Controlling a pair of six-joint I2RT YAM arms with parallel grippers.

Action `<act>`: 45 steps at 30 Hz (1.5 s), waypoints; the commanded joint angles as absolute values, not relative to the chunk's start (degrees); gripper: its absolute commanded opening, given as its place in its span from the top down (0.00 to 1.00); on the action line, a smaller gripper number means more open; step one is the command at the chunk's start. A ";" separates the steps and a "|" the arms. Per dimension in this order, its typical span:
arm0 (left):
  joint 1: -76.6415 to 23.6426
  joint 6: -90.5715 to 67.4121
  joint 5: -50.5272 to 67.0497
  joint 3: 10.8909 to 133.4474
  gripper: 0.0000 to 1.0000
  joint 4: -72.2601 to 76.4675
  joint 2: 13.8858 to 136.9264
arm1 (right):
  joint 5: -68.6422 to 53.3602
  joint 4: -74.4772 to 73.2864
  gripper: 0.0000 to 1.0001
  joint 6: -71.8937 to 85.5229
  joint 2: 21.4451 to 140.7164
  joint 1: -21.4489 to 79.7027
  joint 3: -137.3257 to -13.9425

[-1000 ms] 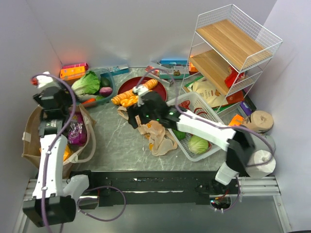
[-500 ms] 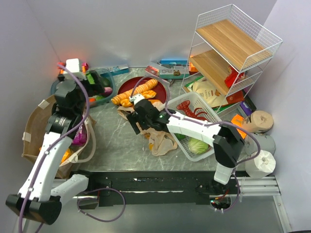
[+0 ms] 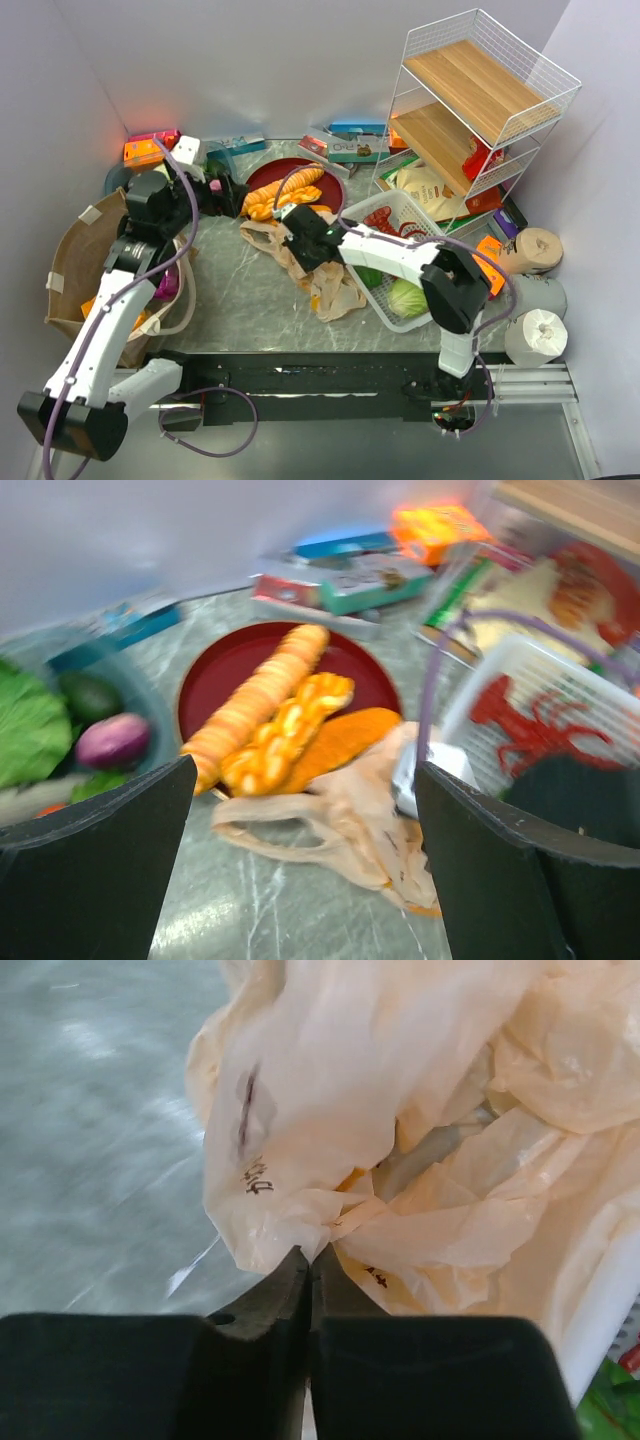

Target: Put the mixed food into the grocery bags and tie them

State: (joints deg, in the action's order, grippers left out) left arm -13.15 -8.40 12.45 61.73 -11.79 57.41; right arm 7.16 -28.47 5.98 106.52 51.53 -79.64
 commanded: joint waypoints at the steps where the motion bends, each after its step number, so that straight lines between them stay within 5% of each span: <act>1: -13.01 -2.29 26.44 61.52 0.04 -10.36 53.88 | -13.24 -30.48 0.98 2.11 93.97 48.62 -83.58; 7: -13.10 3.42 40.06 62.93 0.04 -16.07 53.08 | -42.03 -32.78 1.00 3.08 84.82 37.98 -85.35; 15: -13.45 3.17 50.45 62.94 0.04 -20.31 56.60 | -58.17 -24.80 1.00 9.22 84.11 24.45 -76.47; 26: -29.16 6.76 26.73 52.82 0.04 -17.21 59.84 | -67.50 -16.00 1.00 17.14 85.34 17.32 -70.05; 32: -30.93 6.59 20.93 52.13 0.04 -16.97 61.00 | -66.53 -15.30 1.00 18.98 85.52 14.07 -69.44; 37: -34.71 5.36 4.78 46.76 0.04 -11.87 56.53 | -67.32 -14.06 1.00 20.30 84.90 13.36 -68.91; 45: -35.51 2.64 7.64 45.26 0.04 -9.32 58.61 | -68.20 -12.22 1.00 22.06 84.99 13.18 -68.29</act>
State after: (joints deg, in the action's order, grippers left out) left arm -35.31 4.78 7.42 44.31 -13.58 56.66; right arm -66.30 -15.64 20.64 86.15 13.50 -68.93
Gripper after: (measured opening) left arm 0.962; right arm 0.009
